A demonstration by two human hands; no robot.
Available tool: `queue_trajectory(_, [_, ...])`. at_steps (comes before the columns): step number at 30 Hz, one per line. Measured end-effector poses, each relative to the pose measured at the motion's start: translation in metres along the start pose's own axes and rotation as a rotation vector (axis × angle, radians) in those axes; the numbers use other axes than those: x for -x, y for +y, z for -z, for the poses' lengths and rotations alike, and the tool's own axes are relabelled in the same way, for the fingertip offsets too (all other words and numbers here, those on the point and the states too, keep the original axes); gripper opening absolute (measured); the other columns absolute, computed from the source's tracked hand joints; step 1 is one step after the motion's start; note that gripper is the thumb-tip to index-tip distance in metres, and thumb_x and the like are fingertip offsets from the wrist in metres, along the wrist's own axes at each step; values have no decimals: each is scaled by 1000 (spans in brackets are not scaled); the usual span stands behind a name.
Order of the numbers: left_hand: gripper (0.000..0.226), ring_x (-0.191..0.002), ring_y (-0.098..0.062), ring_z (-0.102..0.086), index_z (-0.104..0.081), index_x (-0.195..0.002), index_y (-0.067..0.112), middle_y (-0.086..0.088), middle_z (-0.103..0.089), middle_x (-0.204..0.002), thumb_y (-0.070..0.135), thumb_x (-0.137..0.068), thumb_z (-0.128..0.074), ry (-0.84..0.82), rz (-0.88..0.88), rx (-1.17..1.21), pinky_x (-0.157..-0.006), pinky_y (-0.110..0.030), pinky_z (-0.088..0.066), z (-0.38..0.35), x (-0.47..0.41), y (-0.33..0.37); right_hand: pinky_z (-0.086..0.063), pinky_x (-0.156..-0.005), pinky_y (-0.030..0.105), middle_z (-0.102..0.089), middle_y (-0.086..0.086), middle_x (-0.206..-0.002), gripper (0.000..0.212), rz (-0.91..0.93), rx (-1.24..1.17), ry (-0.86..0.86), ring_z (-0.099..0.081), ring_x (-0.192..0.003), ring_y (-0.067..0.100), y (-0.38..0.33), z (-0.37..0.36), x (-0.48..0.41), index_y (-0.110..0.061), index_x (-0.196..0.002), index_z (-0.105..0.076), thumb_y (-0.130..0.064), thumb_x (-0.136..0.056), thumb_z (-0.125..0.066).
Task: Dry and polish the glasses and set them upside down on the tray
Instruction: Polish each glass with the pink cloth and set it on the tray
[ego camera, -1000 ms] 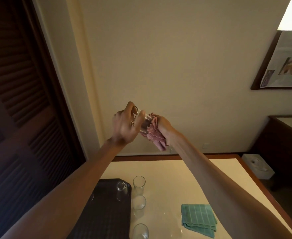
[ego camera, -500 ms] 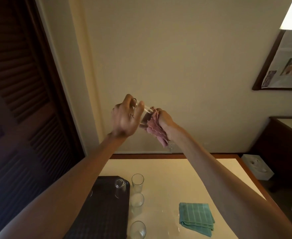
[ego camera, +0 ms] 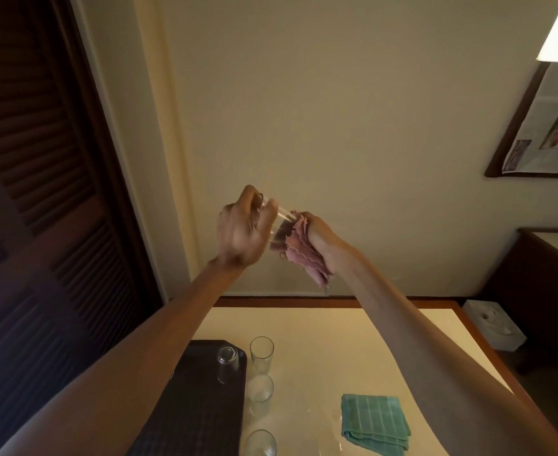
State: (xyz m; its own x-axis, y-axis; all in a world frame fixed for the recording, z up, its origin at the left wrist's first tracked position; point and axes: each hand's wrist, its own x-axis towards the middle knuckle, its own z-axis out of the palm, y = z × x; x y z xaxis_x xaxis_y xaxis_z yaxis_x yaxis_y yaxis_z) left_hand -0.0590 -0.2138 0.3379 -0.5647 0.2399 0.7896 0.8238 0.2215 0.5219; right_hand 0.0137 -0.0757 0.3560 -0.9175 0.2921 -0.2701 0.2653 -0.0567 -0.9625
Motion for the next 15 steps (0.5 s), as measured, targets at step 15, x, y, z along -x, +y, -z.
queue_trajectory(15, [45,-48,-19,-49,-53,-86,9,0,-50,-59,49,-103,-42,7,-61,28,-45,-30,-36,-15,6,-18,-53,-65,34,-70,11,-66,43,8,-17,0,-70,-57,23,7,5,-7,-6,-89,-60,-34,-105,-31])
